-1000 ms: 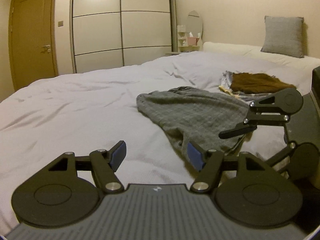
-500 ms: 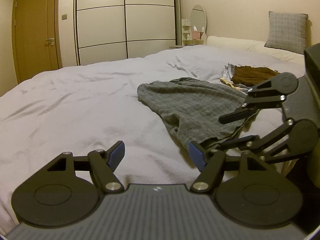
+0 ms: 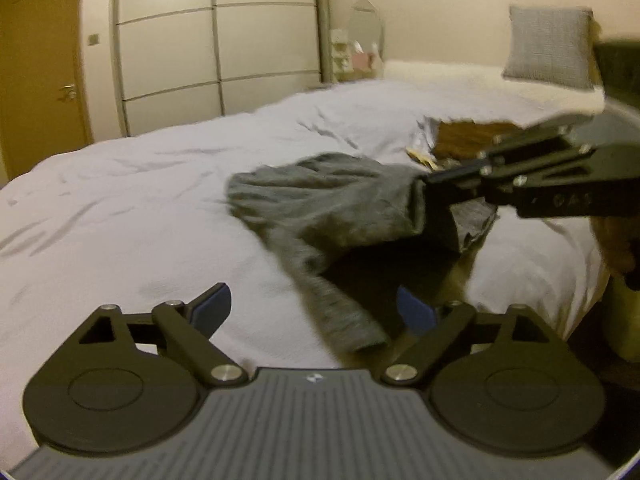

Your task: Fold clothes

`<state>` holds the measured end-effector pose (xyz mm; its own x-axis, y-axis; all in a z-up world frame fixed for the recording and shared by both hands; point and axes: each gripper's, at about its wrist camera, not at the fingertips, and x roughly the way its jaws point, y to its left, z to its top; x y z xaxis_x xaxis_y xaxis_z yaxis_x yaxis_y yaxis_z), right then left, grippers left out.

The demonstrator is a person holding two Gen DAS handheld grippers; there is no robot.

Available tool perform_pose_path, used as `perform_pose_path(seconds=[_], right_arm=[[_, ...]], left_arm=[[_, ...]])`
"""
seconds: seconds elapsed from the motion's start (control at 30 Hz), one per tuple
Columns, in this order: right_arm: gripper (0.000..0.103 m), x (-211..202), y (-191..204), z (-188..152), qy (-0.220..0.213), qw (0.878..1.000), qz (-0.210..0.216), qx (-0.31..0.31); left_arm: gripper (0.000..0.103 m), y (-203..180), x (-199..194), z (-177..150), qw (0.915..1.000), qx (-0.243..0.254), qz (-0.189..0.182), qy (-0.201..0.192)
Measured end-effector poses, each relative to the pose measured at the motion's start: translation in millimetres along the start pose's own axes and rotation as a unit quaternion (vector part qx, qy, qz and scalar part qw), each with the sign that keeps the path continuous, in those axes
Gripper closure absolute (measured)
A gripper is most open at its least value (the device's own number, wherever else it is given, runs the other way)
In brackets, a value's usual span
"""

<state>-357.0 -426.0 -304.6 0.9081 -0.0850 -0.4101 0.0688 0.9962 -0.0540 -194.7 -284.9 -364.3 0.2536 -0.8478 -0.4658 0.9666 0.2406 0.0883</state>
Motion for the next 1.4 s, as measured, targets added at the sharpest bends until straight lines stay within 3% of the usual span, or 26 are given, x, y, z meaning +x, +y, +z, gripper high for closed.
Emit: perform_pose_path(seconds=[0.07,0.13,0.27,0.37,0.5,0.57,0.6,0.63,0.7,0.77,0.83,0.9,0.97,1.03,1.07,1.23,1.3,1.4], right_arm=[[0.100,0.0,1.4,0.1,0.000,1.000,0.004,-0.003],[0.100,1.1,3.5,-0.9,0.001,1.000,0.008,-0.009],[0.100,2.5,5.2,-9.1,0.013,1.000,0.005,-0.021],[0.102,-3.1,0.9,-17.3,0.018,0.999,0.001,-0.027],[0.088,-8.6,-7.8,-32.7,0.041,0.998,-0.020,-0.049],[0.079,-12.0,-11.0,-41.6,0.058,0.995,-0.041,-0.075],[0.070,-14.8,-11.1,-45.9,0.066,0.992,-0.053,-0.093],[0.060,-17.6,-11.3,-50.1,0.074,0.989,-0.064,-0.111],[0.055,-20.1,-9.2,-57.5,0.085,0.981,-0.083,-0.156],[0.055,-20.3,-7.5,-65.1,0.101,0.970,-0.095,-0.201],[0.055,-20.8,-8.9,-68.9,0.107,0.966,-0.097,-0.216],[0.055,-22.3,-11.8,-70.0,0.107,0.967,-0.094,-0.212],[0.055,-21.8,-14.5,-66.8,0.096,0.972,-0.089,-0.195],[0.055,-21.2,-13.8,-63.1,0.089,0.973,-0.088,-0.191],[0.055,-20.7,-13.3,-61.7,0.086,0.974,-0.088,-0.192],[0.055,-18.9,-15.4,-60.6,0.086,0.973,-0.090,-0.192],[0.055,-17.3,-17.5,-61.4,0.087,0.973,-0.092,-0.190],[0.055,-14.8,-20.6,-62.6,0.090,0.973,-0.096,-0.188]], left_arm=[[0.015,-9.1,21.3,4.4,0.9998,0.012,0.015,0.007],[0.018,-10.8,40.3,9.2,0.9985,0.008,0.053,0.010],[0.026,17.5,45.2,11.2,0.9879,-0.050,0.147,0.002],[0.025,55.3,16.4,-1.1,0.9789,-0.129,0.158,-0.014],[0.026,92.1,-22.2,-19.3,0.9687,-0.186,0.162,-0.029],[0.025,96.7,-36.6,-25.5,0.9748,-0.156,0.158,-0.024],[0.025,93.4,-40.6,-27.6,0.9798,-0.121,0.158,-0.018],[0.025,85.3,-42.4,-30.2,0.9858,-0.064,0.155,-0.011],[0.025,63.5,-41.8,-37.5,0.9872,0.067,0.145,0.000],[0.024,37.6,-35.7,-47.8,0.9693,0.209,0.129,0.001],[0.025,16.8,-27.9,-54.3,0.9480,0.299,0.108,-0.009],[0.027,3.1,-20.4,-55.0,0.9332,0.346,0.094,-0.022],[0.040,-5.1,-14.7,-51.5,0.9222,0.376,0.083,-0.035],[0.046,-9.4,-12.8,-47.1,0.9111,0.404,0.069,-0.042],[0.046,-9.9,-14.2,-46.2,0.9014,0.426,0.066,-0.044],[0.046,-2.7,-23.6,-50.0,0.8348,0.546,0.057,-0.046],[0.047,-1.3,-17.9,-47.8,0.8298,0.554,0.043,-0.050],[0.063,-2.1,-9.4,-46.2,0.8218,0.567,0.018,-0.052]])
